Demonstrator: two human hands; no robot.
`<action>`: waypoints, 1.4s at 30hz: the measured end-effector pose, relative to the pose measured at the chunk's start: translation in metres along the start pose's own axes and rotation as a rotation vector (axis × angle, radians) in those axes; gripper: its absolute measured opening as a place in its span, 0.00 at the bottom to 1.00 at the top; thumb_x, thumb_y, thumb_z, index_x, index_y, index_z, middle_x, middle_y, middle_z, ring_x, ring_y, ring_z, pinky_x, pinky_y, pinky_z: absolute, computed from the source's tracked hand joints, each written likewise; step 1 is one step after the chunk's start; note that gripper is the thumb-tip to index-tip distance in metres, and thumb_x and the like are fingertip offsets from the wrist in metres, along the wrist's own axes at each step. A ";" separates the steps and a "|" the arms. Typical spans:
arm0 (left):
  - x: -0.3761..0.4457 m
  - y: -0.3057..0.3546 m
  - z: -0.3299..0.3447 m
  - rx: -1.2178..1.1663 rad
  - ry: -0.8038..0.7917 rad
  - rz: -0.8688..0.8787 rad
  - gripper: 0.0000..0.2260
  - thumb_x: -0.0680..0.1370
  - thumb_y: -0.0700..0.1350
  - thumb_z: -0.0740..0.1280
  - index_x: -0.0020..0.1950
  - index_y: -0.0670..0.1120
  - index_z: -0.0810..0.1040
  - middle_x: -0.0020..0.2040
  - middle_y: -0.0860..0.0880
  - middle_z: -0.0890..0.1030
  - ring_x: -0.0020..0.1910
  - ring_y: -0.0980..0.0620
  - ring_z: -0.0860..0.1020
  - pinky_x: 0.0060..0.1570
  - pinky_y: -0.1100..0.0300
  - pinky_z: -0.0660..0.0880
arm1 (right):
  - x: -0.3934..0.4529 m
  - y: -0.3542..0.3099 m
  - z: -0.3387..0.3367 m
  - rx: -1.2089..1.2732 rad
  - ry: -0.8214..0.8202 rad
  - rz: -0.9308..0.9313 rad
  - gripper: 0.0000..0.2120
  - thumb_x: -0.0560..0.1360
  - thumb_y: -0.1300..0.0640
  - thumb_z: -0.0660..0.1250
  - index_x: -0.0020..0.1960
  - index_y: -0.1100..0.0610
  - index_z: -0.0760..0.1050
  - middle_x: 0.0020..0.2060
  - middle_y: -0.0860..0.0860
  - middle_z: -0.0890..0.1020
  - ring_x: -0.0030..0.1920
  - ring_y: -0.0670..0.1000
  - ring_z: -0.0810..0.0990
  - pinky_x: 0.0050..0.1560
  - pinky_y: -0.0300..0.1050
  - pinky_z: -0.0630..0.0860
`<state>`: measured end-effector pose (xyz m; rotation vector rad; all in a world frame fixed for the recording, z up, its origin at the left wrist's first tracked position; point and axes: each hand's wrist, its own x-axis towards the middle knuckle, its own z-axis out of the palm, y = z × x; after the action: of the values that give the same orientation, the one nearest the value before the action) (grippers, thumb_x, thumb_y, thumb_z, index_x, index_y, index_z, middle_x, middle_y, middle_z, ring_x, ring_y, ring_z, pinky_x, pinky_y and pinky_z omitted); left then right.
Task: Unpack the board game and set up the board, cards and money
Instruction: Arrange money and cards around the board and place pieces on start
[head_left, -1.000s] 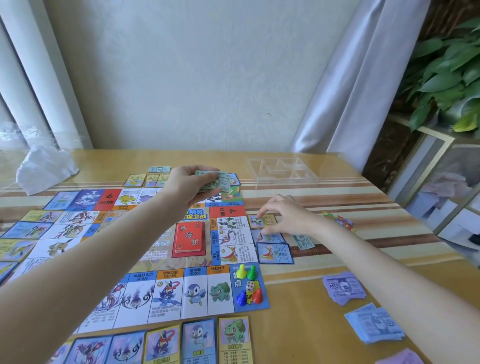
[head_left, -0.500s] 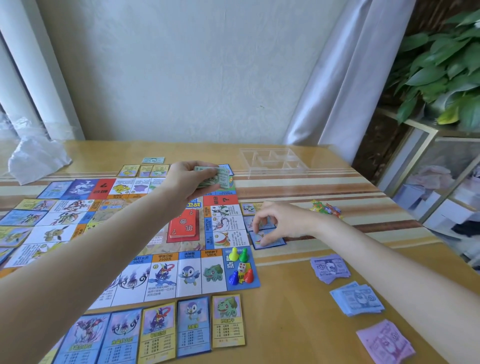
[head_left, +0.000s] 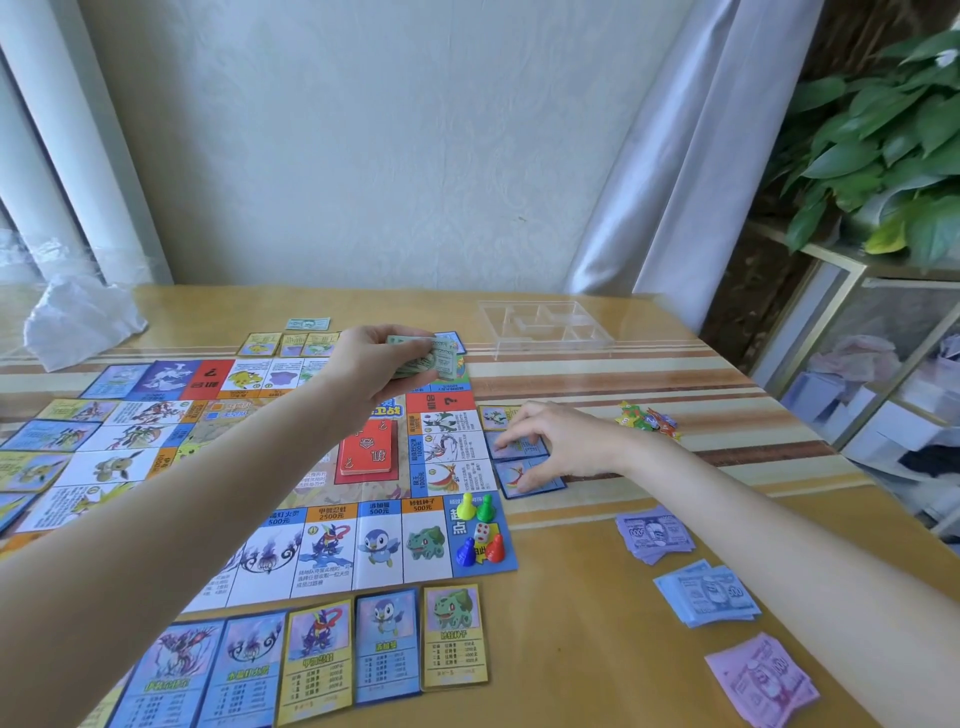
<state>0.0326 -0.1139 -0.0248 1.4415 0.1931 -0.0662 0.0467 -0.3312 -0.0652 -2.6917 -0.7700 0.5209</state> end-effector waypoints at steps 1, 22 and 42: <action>0.000 0.000 0.000 0.000 0.001 -0.003 0.01 0.76 0.37 0.67 0.45 0.40 0.77 0.43 0.44 0.78 0.38 0.52 0.80 0.34 0.65 0.80 | 0.001 0.000 0.000 -0.002 0.000 0.004 0.26 0.70 0.49 0.73 0.67 0.49 0.72 0.64 0.49 0.68 0.65 0.48 0.65 0.59 0.39 0.61; -0.026 -0.003 -0.009 0.072 -0.128 -0.023 0.02 0.76 0.39 0.67 0.44 0.42 0.79 0.40 0.44 0.79 0.32 0.56 0.80 0.28 0.68 0.76 | 0.007 -0.065 -0.043 0.548 0.316 -0.101 0.04 0.72 0.56 0.71 0.45 0.55 0.78 0.39 0.49 0.81 0.36 0.43 0.78 0.41 0.39 0.77; -0.140 -0.027 -0.089 0.130 -0.275 -0.074 0.06 0.75 0.35 0.65 0.51 0.38 0.79 0.40 0.45 0.84 0.36 0.55 0.83 0.31 0.68 0.78 | -0.056 -0.148 0.006 0.487 0.031 -0.149 0.08 0.70 0.66 0.72 0.41 0.59 0.74 0.25 0.47 0.81 0.24 0.42 0.77 0.27 0.34 0.71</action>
<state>-0.1170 -0.0395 -0.0378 1.5373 0.0159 -0.3404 -0.0663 -0.2409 -0.0014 -2.1723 -0.7182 0.5468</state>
